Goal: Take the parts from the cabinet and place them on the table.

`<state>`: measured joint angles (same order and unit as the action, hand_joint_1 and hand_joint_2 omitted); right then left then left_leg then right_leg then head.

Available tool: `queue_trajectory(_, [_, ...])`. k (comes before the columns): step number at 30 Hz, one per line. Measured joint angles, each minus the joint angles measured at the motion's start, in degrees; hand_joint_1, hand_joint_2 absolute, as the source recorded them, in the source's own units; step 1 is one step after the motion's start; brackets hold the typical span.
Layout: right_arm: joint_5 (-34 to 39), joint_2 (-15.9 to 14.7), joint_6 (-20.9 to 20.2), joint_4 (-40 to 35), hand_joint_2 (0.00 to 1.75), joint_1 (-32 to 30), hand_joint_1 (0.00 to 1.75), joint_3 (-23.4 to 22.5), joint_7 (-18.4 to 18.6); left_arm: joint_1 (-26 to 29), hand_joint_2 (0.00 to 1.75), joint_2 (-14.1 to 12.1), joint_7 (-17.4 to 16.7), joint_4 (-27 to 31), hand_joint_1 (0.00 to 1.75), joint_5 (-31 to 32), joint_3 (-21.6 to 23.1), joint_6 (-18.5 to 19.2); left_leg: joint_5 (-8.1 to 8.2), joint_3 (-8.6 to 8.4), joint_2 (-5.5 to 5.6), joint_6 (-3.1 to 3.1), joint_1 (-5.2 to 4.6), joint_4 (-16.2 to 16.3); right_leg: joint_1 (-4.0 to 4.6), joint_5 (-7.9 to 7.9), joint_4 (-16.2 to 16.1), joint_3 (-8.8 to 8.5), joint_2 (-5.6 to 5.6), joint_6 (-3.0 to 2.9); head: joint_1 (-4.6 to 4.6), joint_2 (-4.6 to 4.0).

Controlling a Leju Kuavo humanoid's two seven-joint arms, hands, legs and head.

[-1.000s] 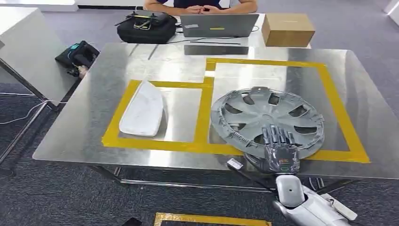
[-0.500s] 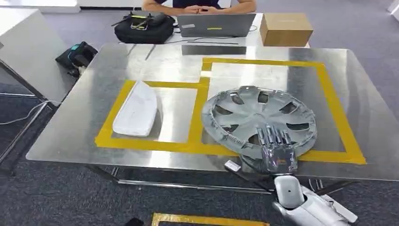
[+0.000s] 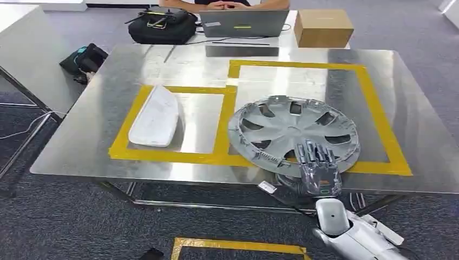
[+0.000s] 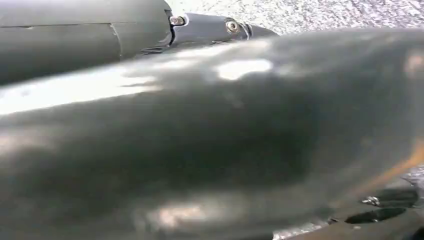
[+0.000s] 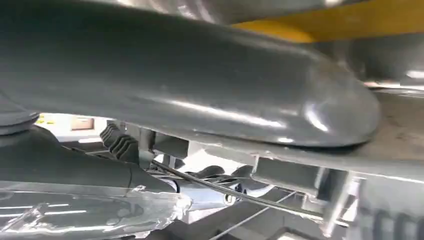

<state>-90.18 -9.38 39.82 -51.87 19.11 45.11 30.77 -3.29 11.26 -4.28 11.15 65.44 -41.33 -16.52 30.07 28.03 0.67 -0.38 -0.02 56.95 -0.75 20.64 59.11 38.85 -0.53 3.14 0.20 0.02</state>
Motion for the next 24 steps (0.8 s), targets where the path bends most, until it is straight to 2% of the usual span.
queue_trajectory(1, [0.02, 0.0, 0.0, 0.0, 0.0, -0.06, 0.0, 0.0, 0.0, 0.14, 0.0, 0.02, -0.02, 0.0, 0.0, 0.0, -0.02, 0.0, -0.43, 0.31, 0.0, 0.41, -0.21, 0.1, -0.15, -0.66, -0.5, -0.02, 0.02, 0.34, -0.04, -0.02])
queue_trajectory(2, [0.0, -0.02, 0.0, 0.0, 0.0, -0.16, 0.0, 0.02, 0.0, 0.38, 0.0, 0.07, -0.02, 0.0, 0.0, 0.0, -0.02, 0.0, -1.16, 0.76, -0.11, 0.76, -0.02, -0.24, -0.15, -1.14, -0.69, 0.2, -0.08, 0.69, -0.07, -0.02])
queue_trajectory(3, [0.02, -0.04, 0.0, 0.0, 0.0, -0.28, 0.0, 0.02, 0.07, 0.38, 0.0, 0.13, -0.09, 0.0, 0.0, 0.0, -0.04, -0.02, -1.67, 1.12, -0.3, 1.24, 0.15, -0.25, -0.26, 0.39, -0.15, 0.95, 0.07, 0.93, 0.0, -0.02])
queue_trajectory(4, [0.02, -0.04, 0.0, 0.0, 0.0, -0.37, 0.0, 0.04, 0.22, 0.39, 0.0, 0.15, -0.11, 0.0, 0.0, 0.0, -0.09, -0.02, -2.2, 1.6, -0.29, 1.51, 0.14, -0.24, -0.19, 3.27, 1.92, 1.54, 0.18, 1.14, 0.28, -0.02])
queue_trajectory(5, [0.02, -0.02, 0.0, 0.0, 0.0, -0.28, 0.0, 0.15, 0.39, 0.36, 0.0, 0.22, -0.11, 0.0, 0.0, 0.0, -0.09, -0.02, -2.69, 2.16, -0.33, 1.92, 0.06, -0.21, -0.18, 6.85, 5.9, 2.38, 0.18, 1.29, 0.33, -0.02])
queue_trajectory(6, [0.0, -0.02, 0.0, -0.02, 0.0, -0.21, 0.0, 0.33, 0.55, 0.3, 0.0, 0.22, -0.11, 0.0, 0.0, 0.0, -0.09, -0.04, -3.19, 2.8, -0.33, 2.07, -0.05, -0.19, -0.1, 9.97, 10.76, 3.38, 0.18, 1.31, 0.33, -0.02])
queue_trajectory(7, [0.02, -0.02, -0.02, -0.02, 0.0, -0.22, 0.0, 0.44, 0.68, 0.3, 0.0, 0.22, -0.11, 0.0, 0.0, 0.0, -0.09, -0.04, -3.67, 3.39, -0.34, 2.17, -0.17, -0.16, -0.05, 11.61, 14.5, 4.01, 0.17, 1.29, 0.33, -0.02])
queue_trajectory(8, [0.02, -0.02, -0.02, -0.02, 0.0, -0.26, 0.0, 0.55, 0.72, 0.32, 0.0, 0.2, -0.13, 0.0, 0.0, 0.0, -0.11, -0.04, -4.12, 3.97, -0.34, 2.24, -0.28, -0.11, 0.03, 11.55, 16.5, 3.92, 0.18, 1.18, 0.33, -0.02])
queue_trajectory(9, [0.02, -0.02, -0.02, -0.02, 0.0, -0.25, 0.0, 0.66, 0.72, 0.35, 0.0, 0.17, -0.26, 0.0, 0.0, 0.0, -0.11, -0.04, -4.52, 4.55, -0.34, 2.27, -0.4, -0.09, 0.16, 10.25, 16.14, 2.8, 0.17, 0.95, 0.35, -0.02])
queue_trajectory(10, [0.02, -0.02, -0.02, -0.02, 0.0, -0.2, 0.0, 0.77, 0.7, 0.37, 0.0, 0.2, -0.37, 0.0, 0.0, 0.0, -0.15, 0.02, -4.97, 5.13, -0.33, 2.26, -0.56, -0.07, 0.32, 8.3, 13.74, 0.59, 0.17, 0.58, 0.33, 0.0])
queue_trajectory(11, [0.02, -0.02, -0.02, -0.04, 0.0, -0.08, 0.0, 0.87, 0.66, 0.34, 0.0, 0.22, -0.44, 0.0, 0.0, 0.0, -0.17, 0.24, -5.45, 5.66, -0.32, 2.22, -0.7, -0.06, 0.57, 6.48, 9.01, -3.0, 0.16, 0.02, 0.31, -0.02])
queue_trajectory(12, [0.02, -0.02, 0.0, -0.13, 0.0, 0.07, 0.0, 0.94, 0.57, 0.32, 0.0, 0.26, -0.46, 0.0, 0.0, 0.0, -0.17, 0.28, -5.77, 5.93, -0.32, 2.12, -0.75, -0.05, 0.83, 6.13, 4.62, -6.2, 0.16, -0.5, 0.33, 0.0])
queue_trajectory(13, [0.02, -0.02, 0.0, -0.28, 0.0, 0.35, 0.0, 0.94, 0.52, 0.32, 0.0, 0.31, -0.48, 0.0, 0.0, 0.0, -0.17, 0.31, -6.11, 6.33, -0.35, 1.84, -1.05, -0.01, 1.07, 7.79, 0.54, -8.94, 0.22, -1.11, 0.31, -0.02])
queue_trajectory(14, [0.0, -0.02, 0.02, -0.57, 0.0, 0.57, 0.0, 0.96, 0.52, 0.29, 0.0, 0.31, -0.52, 0.0, 0.0, 0.0, -0.2, 0.33, -6.58, 6.59, -0.43, 1.61, -1.08, 0.07, 1.05, 7.98, -1.58, -10.1, 0.23, -1.01, 0.15, 0.0])
queue_trajectory(16, [0.0, -0.02, 0.0, -0.63, 0.0, 0.63, 0.0, 1.09, 0.5, 0.23, 0.0, 0.33, -0.52, 0.0, 0.0, 0.0, -0.24, 0.35, -7.57, 7.09, -0.48, 0.96, -0.87, 0.03, 1.3, 7.69, -1.53, -9.25, 0.19, -1.25, 0.24, 0.0])
queue_trajectory(17, [0.0, 0.0, 0.02, -0.66, 0.0, 0.49, 0.0, 1.18, 0.5, 0.27, 0.0, 0.33, -0.52, 0.0, 0.0, 0.0, -0.26, 0.35, -7.76, 7.29, -0.42, 0.58, -1.03, -0.03, 1.13, 7.36, -1.9, -8.86, 0.21, -1.59, 0.26, -0.02])
queue_trajectory(18, [0.0, 0.0, 0.02, -0.66, 0.0, 0.52, 0.0, 1.31, 0.5, 0.32, 0.0, 0.24, -0.66, 0.0, 0.0, 0.0, -0.31, 0.37, -7.14, 7.66, -0.36, 0.27, -0.92, 0.36, 0.66, 6.78, -2.16, -8.78, 0.4, -1.95, 0.33, -0.02])
queue_trajectory(19, [0.04, -0.02, 0.02, -0.66, 0.0, 0.59, 0.0, 1.31, 0.46, 0.37, 0.0, 0.26, -1.12, 0.0, 0.0, 0.0, -0.31, 0.66, -5.04, 8.38, -0.4, -0.2, -0.92, 1.85, 0.64, 6.41, -2.23, -8.27, 0.35, -2.36, 0.0, -0.02])
queue_trajectory(20, [0.09, -0.02, 0.0, -0.66, 0.0, 0.65, 0.0, 1.31, 0.44, 0.38, 0.0, 0.24, -1.97, 0.0, 0.0, 0.0, -0.35, 1.03, -1.99, 9.63, -0.4, -0.6, -0.62, 5.39, 0.58, 5.94, -2.23, -7.68, 0.37, -2.7, -0.22, -0.02])
queue_trajectory(21, [0.09, 0.02, 0.0, -0.66, 0.0, 0.64, 0.0, 1.36, 0.55, 0.35, 0.0, 0.22, -2.84, 0.0, 0.0, 0.0, -0.39, 1.14, 0.98, 11.21, -0.41, -0.97, -0.38, 10.0, 0.57, 5.42, -2.23, -7.1, 0.36, -2.71, -0.17, 0.0])
queue_trajectory(22, [0.09, 0.0, 0.0, -0.66, 0.0, 0.64, 0.0, 1.44, 1.02, 0.35, 0.0, 0.2, -3.34, 0.0, 0.0, 0.02, -0.39, 1.14, 2.74, 12.47, -0.41, -1.2, -0.24, 13.97, 0.57, 5.01, -2.22, -6.51, 0.36, -2.7, -0.17, -0.02])
queue_trajectory(23, [0.07, 0.0, 0.0, -0.63, 0.0, 0.67, 0.0, 1.64, 1.84, 0.38, 0.0, 0.22, -3.61, 0.0, 0.0, 0.02, -0.42, 1.14, 2.91, 13.12, -0.42, -1.38, -0.05, 16.67, 0.56, 4.54, -2.2, -5.93, 0.37, -2.63, -0.2, -0.02])
queue_trajectory(24, [0.09, 0.0, 0.0, -0.63, 0.0, 0.87, 0.0, 2.12, 3.18, 0.42, 0.0, 0.2, -3.76, 0.0, 0.0, -0.04, -0.46, 1.14, 1.63, 12.68, -0.42, -1.48, 0.07, 16.86, 0.55, 4.12, -2.19, -5.37, 0.38, -2.54, -0.13, 0.0])
